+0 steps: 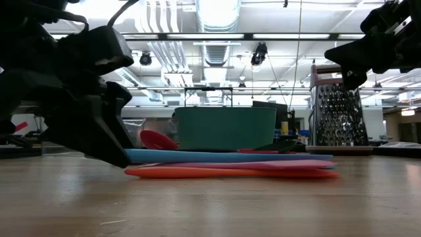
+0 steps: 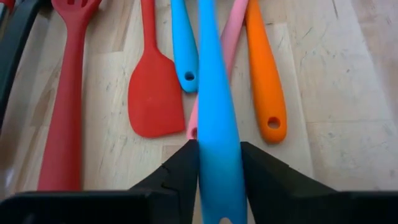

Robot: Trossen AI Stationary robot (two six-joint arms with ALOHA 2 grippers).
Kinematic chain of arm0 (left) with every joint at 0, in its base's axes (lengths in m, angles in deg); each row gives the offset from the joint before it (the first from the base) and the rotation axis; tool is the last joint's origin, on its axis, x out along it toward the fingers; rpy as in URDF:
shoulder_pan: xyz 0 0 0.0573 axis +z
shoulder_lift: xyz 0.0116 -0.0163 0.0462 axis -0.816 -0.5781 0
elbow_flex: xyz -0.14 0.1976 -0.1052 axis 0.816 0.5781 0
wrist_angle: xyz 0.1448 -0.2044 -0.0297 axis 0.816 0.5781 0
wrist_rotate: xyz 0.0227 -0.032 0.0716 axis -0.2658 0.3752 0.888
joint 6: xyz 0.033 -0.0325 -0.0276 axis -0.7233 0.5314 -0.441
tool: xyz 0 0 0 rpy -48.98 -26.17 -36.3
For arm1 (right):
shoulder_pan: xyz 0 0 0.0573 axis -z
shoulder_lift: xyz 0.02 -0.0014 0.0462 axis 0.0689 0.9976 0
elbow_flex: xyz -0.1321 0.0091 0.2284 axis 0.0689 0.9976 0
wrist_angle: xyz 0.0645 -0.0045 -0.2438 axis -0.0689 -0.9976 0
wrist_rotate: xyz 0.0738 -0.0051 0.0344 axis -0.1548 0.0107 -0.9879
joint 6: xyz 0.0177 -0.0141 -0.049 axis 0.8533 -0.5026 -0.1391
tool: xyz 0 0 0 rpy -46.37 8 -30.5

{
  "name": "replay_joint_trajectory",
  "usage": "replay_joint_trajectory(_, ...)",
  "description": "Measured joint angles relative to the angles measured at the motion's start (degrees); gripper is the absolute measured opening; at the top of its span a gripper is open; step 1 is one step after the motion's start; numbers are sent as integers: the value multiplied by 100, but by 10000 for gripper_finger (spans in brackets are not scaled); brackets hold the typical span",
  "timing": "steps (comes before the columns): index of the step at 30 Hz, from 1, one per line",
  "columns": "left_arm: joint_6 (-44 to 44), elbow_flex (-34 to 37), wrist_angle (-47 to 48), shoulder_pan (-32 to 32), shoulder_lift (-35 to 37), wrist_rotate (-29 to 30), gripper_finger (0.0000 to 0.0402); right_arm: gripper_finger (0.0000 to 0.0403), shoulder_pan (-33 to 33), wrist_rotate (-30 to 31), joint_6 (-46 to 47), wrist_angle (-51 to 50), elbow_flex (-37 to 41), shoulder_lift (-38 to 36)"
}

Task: Pick & Place Kitchen Items
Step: Put the blue serving spoon into the top transparent bin

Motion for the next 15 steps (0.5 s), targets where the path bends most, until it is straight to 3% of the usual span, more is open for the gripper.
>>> replay_joint_trajectory(3, -14, 0, 6, 0, 0, 2, 96, 9, 2, 0, -2, 0, 0, 0)
replay_joint_trajectory(15, -164, 0, 105, -7, 176, 113, 96, 9, 2, 0, 0, 0, 0, 0)
